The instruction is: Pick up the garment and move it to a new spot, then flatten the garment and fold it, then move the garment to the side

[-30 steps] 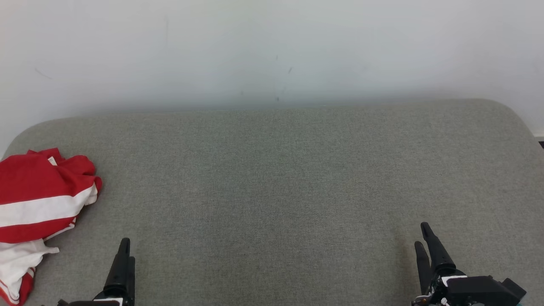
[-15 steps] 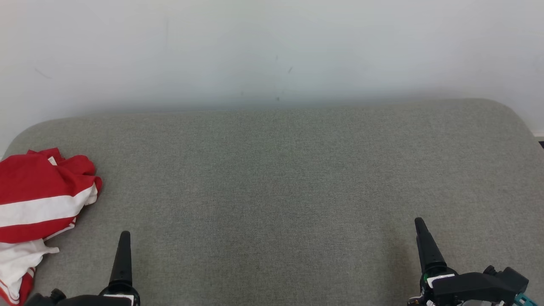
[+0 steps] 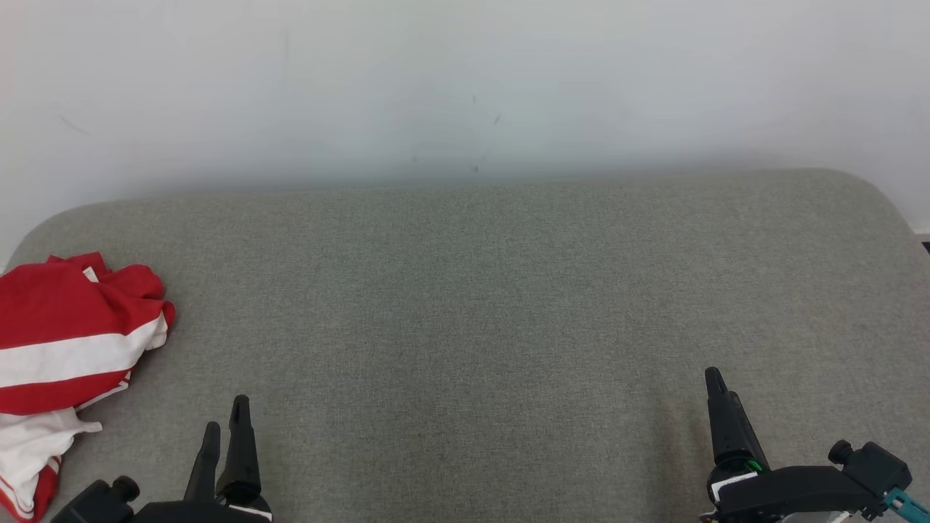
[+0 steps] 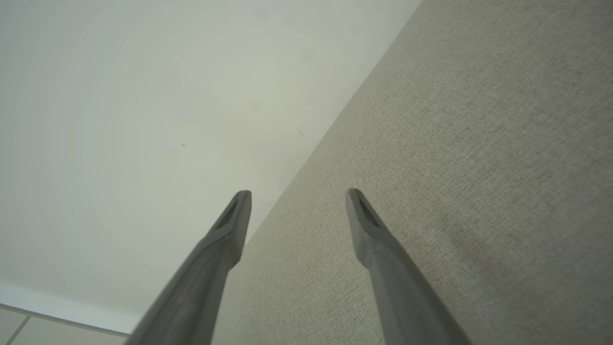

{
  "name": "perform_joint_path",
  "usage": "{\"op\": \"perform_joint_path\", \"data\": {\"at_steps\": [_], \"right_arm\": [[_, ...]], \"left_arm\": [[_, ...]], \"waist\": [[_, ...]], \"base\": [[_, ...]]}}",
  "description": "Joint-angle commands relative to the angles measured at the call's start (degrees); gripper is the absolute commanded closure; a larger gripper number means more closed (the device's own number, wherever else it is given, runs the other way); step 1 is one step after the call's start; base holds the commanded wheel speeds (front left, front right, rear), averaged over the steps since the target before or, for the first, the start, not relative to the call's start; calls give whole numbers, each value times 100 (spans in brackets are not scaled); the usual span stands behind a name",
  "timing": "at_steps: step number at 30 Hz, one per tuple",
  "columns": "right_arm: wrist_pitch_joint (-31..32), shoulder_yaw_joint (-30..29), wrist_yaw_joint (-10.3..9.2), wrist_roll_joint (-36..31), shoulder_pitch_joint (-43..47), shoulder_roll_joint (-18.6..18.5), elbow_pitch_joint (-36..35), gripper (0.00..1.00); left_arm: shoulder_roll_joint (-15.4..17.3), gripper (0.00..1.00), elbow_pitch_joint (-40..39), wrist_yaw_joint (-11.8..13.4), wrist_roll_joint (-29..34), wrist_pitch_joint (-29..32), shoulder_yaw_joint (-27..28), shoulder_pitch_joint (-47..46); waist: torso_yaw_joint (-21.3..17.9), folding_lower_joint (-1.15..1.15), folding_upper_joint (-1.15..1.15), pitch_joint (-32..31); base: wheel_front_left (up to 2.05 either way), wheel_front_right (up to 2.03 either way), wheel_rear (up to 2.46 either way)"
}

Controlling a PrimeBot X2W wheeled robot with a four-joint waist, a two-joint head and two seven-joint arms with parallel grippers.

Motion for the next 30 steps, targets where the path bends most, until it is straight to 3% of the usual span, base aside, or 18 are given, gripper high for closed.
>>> {"op": "perform_joint_path", "data": {"at_steps": [1, 30], "right_arm": [[-67, 18, 16, -245, -18, -4, -108, 0], [-549, 117, 22, -2400, 106, -4, -190, 0]], "left_arm": [[29, 0, -118, 37, 347, -67, -45, -31], [132, 0, -268, 188, 2495, -555, -343, 83]], "waist": [[3, 0, 0, 1], [19, 0, 0, -10]], "base": [[0, 0, 0], [0, 0, 0]]}}
